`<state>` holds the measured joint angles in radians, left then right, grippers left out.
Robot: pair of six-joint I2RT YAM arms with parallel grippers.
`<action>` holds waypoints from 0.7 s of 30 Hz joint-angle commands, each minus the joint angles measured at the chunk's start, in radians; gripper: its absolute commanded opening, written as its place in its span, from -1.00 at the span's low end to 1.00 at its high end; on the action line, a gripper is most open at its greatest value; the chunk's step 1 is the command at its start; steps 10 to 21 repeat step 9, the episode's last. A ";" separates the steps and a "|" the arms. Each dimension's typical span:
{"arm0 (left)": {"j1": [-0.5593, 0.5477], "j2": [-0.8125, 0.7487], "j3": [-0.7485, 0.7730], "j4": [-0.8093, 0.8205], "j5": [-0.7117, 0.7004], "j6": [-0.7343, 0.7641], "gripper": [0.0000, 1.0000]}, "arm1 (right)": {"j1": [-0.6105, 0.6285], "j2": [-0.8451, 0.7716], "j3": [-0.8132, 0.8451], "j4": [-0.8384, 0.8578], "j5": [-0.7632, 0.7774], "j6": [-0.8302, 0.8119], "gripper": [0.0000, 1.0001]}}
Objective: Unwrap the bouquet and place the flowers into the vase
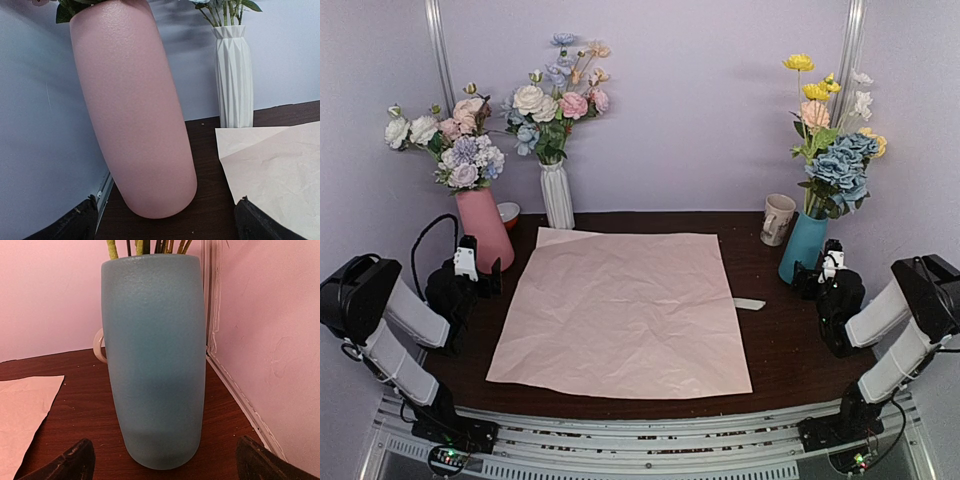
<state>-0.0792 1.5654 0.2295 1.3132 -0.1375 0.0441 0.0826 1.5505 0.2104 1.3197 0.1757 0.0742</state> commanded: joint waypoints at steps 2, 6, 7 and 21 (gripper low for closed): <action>0.008 0.002 0.007 0.030 0.007 -0.008 0.97 | -0.004 0.006 0.014 0.022 -0.015 -0.009 1.00; 0.008 0.002 0.008 0.030 0.008 -0.007 0.97 | -0.008 0.008 0.022 0.009 -0.029 -0.006 1.00; 0.008 0.001 0.007 0.030 0.008 -0.007 0.97 | -0.008 0.007 0.021 0.010 -0.028 -0.007 1.00; 0.008 0.001 0.007 0.031 0.008 -0.008 0.97 | -0.009 0.006 0.018 0.015 -0.029 -0.005 1.00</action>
